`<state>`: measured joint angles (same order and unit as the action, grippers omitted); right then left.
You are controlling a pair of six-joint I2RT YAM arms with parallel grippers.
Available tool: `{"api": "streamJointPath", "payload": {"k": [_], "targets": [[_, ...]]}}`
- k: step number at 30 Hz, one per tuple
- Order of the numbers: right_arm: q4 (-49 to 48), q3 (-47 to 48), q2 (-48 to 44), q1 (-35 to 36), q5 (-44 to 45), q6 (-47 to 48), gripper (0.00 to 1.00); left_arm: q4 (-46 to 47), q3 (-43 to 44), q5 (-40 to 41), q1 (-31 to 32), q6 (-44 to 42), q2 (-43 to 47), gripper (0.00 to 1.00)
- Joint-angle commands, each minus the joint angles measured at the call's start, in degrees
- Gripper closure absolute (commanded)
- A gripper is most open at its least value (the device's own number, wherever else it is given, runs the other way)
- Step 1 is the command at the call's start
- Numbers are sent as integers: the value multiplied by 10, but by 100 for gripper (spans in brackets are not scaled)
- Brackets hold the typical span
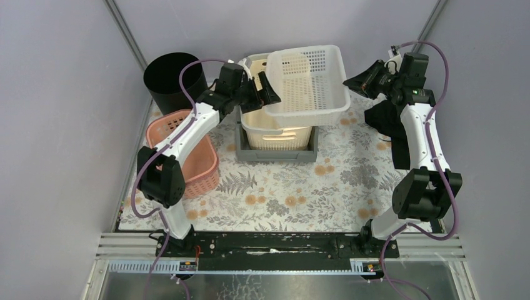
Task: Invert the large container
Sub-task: Pick up the container from the container.
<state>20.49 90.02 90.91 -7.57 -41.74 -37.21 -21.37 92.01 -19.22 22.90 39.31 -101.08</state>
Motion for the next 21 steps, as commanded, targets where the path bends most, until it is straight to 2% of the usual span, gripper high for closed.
{"api": "streamJointPath", "payload": {"k": [1,4,7,12,13,14,18,21], "targets": [[-13,22,-3,-3,-27,17,100,-42,52,33,16,-42,-8,7],[-14,27,0,-2,-32,14,100,-69,65,55,21,-60,-19,19],[-16,23,0,-2,-36,13,100,-78,71,52,22,-66,-29,44],[-18,19,0,-1,-41,10,100,-93,91,42,26,-70,-45,92],[-17,22,0,-1,-43,10,100,-95,95,41,27,-71,-47,97],[-13,26,2,-1,-43,12,98,-96,97,41,28,-71,-46,100],[18,62,9,-1,-36,26,67,-88,97,43,28,-68,-29,100],[52,105,20,-2,-26,38,50,-69,90,43,28,-69,-6,100]]}}
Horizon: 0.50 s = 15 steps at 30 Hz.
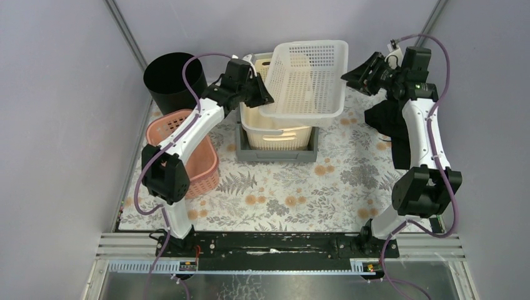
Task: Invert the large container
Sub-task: Pick up the container from the container.
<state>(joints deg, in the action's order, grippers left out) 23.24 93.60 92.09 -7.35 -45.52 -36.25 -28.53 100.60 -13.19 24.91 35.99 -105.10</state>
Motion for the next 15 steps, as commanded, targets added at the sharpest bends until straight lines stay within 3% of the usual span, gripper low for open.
{"api": "streamJointPath", "payload": {"k": [1,11,15], "targets": [[37,85,13,-3,17,33,46,10,1,-17,8,-39,43,100],[226,298,83,-4,110,115,33,19,-5,-38,8,-128,98,100],[293,361,102,-3,180,178,35,-52,36,-69,6,-186,102,100]]}}
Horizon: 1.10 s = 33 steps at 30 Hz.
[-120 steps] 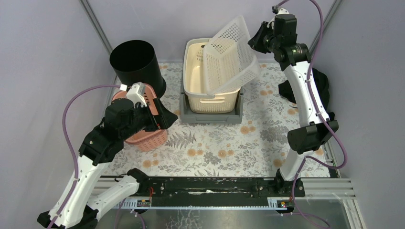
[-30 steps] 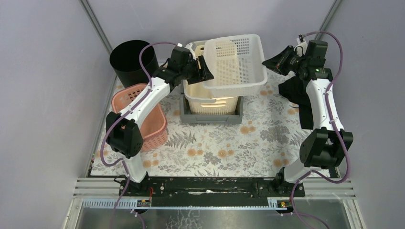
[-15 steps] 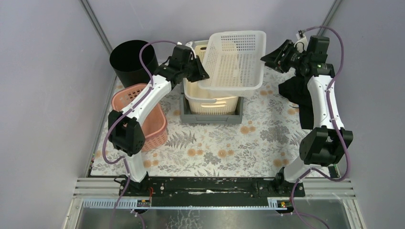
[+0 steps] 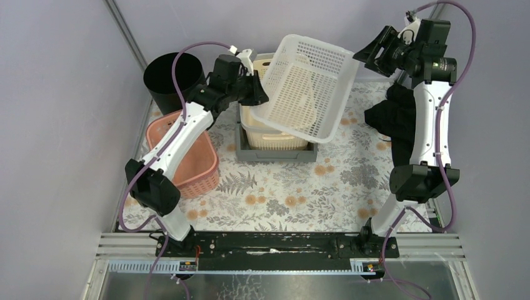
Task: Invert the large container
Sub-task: Pick up the container from the container.
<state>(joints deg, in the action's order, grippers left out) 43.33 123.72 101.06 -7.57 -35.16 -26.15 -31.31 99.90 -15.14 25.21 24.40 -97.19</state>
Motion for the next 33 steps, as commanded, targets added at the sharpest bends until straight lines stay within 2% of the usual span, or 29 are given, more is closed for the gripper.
{"api": "streamJointPath", "payload": {"k": [1,4,7,10,12,17,21,23,28,33], "targets": [[95,63,13,-2,83,93,36,-41,50,-62,1,-82,25,100],[70,38,-9,-2,80,135,40,-67,50,-109,-10,-106,43,100],[31,3,-39,-2,63,156,34,-96,53,-159,-20,-126,58,100],[22,0,-47,-2,-11,169,26,-113,55,-192,-21,-143,72,100],[32,7,-38,-2,-59,174,24,-110,52,-214,-21,-143,80,100],[57,-6,-38,-2,-95,188,26,-124,67,-274,-22,-147,78,98],[31,-68,-70,-1,-132,179,27,-142,79,-272,-22,-154,68,97],[27,-81,-76,1,-139,175,30,-145,83,-273,-22,-152,62,97],[39,-96,-82,20,-128,172,37,-159,114,-266,-26,-144,33,97],[89,-85,-73,75,-63,203,44,-203,185,-287,-31,-151,-10,97]]}}
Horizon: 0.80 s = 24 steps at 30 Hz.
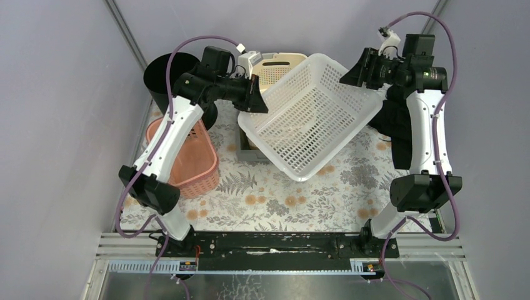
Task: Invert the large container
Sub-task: Pick up the container from the container.
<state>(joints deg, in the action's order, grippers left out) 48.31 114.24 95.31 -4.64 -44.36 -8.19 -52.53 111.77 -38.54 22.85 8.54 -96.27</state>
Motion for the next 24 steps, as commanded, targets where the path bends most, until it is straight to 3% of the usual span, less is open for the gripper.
{"api": "streamJointPath", "payload": {"k": [1,9,15,17,19,21,24], "targets": [[50,8,-14,58,44,31,45,2,76,-54,-8,8,-25,96],[84,-32,-19,107,169,61,52,18,68,-93,-19,21,-15,96],[93,-37,-16,121,176,65,66,29,64,-129,-32,24,-7,96],[93,-40,-17,126,155,65,77,32,66,-135,-42,26,-9,95],[90,-44,-20,130,128,61,98,34,72,-138,-51,31,-14,92],[88,-47,-23,131,121,58,100,42,77,-131,-60,40,-20,84],[94,-36,-25,131,155,53,100,44,83,-114,-69,48,-27,50]]}}
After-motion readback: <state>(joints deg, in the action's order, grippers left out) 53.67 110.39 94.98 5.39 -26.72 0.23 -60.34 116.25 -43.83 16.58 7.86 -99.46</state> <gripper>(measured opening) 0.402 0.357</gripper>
